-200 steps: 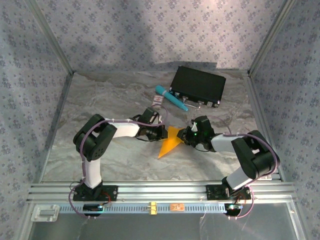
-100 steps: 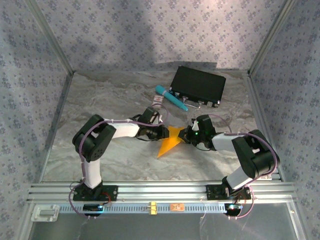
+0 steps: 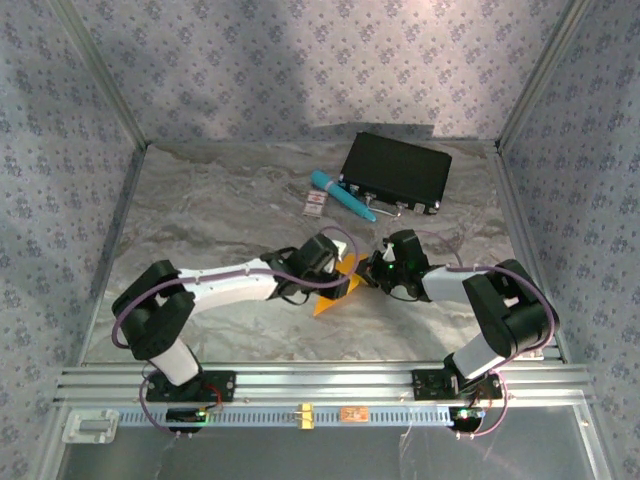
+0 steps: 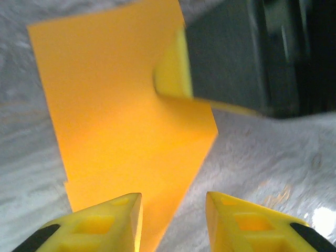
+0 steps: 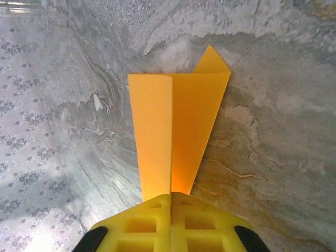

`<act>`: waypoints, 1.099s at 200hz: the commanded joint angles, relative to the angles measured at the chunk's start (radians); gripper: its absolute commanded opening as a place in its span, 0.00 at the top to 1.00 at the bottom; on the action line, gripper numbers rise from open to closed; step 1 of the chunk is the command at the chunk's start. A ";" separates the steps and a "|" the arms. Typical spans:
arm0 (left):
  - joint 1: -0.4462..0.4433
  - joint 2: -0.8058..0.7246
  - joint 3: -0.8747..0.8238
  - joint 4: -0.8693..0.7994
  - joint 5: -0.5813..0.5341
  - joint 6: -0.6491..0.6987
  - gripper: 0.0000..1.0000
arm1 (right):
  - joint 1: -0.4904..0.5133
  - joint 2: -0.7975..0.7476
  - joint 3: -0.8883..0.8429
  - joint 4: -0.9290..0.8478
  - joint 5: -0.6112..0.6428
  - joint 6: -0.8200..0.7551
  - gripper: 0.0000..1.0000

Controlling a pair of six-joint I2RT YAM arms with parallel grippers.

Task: Fold a paper plane with a square sheet of paper (pick it up from the middle)
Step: Fold the wing for the fifth time at the center of the table.

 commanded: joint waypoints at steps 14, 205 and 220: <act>-0.071 0.013 -0.009 -0.090 -0.197 0.061 0.63 | 0.006 -0.027 0.019 -0.009 0.026 0.036 0.95; -0.191 0.151 0.094 -0.205 -0.440 0.072 0.77 | 0.015 -0.054 0.022 0.001 0.029 0.072 0.94; -0.191 0.149 0.090 -0.208 -0.444 0.072 0.78 | 0.015 -0.056 0.022 0.001 0.033 0.072 0.94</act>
